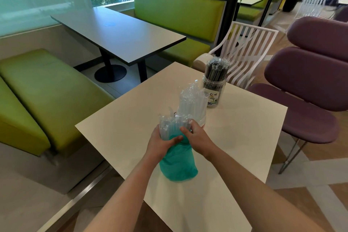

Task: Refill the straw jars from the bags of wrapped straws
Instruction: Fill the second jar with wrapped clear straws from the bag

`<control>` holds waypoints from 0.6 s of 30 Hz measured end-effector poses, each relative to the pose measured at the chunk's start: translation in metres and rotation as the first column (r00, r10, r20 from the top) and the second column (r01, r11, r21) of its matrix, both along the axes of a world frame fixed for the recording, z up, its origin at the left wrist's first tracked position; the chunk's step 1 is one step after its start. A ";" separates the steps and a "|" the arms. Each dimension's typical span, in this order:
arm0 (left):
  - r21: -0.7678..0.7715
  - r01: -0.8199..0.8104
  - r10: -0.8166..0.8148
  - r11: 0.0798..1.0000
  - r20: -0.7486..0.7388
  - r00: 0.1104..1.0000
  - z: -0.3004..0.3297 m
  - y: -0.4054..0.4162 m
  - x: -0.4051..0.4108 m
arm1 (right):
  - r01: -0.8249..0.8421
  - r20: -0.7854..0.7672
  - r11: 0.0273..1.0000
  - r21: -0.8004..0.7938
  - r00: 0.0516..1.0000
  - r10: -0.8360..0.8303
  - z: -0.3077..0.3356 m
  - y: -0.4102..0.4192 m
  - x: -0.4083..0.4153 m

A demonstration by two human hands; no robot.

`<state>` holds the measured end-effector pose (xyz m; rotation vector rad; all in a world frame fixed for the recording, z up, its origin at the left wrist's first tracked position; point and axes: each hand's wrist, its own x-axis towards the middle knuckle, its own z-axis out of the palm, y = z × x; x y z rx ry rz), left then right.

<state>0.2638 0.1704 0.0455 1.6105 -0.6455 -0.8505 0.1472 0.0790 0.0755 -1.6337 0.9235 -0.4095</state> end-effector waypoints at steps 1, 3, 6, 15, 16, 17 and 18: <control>0.004 -0.006 0.006 1.000 -0.005 1.000 -0.001 -0.001 0.000 | -0.011 0.003 1.000 0.002 1.000 0.011 -0.001 0.000 0.000; 0.016 -0.010 0.010 1.000 -0.020 1.000 -0.002 -0.002 0.001 | -0.033 0.010 0.999 0.009 0.999 0.033 0.000 0.000 -0.002; 0.049 -0.006 0.008 0.999 -0.039 0.999 -0.004 -0.002 0.004 | -0.069 -0.002 0.997 0.020 0.998 0.069 -0.001 -0.003 -0.004; 0.081 -0.052 0.057 0.995 -0.055 0.997 -0.005 0.000 0.006 | -0.072 0.026 0.997 0.022 0.997 0.071 0.004 -0.005 -0.006; 0.076 -0.062 0.066 0.995 -0.052 0.996 -0.004 0.000 0.005 | -0.054 0.033 0.998 0.020 0.998 0.053 0.005 -0.006 -0.006; 0.072 -0.068 0.071 0.995 -0.048 0.996 -0.004 0.000 0.005 | -0.038 0.039 0.999 0.018 0.999 0.037 0.005 -0.008 -0.006; 0.067 -0.069 0.072 0.995 -0.044 0.996 -0.003 0.000 0.004 | -0.025 0.038 1.000 0.018 0.999 0.024 0.005 -0.009 -0.006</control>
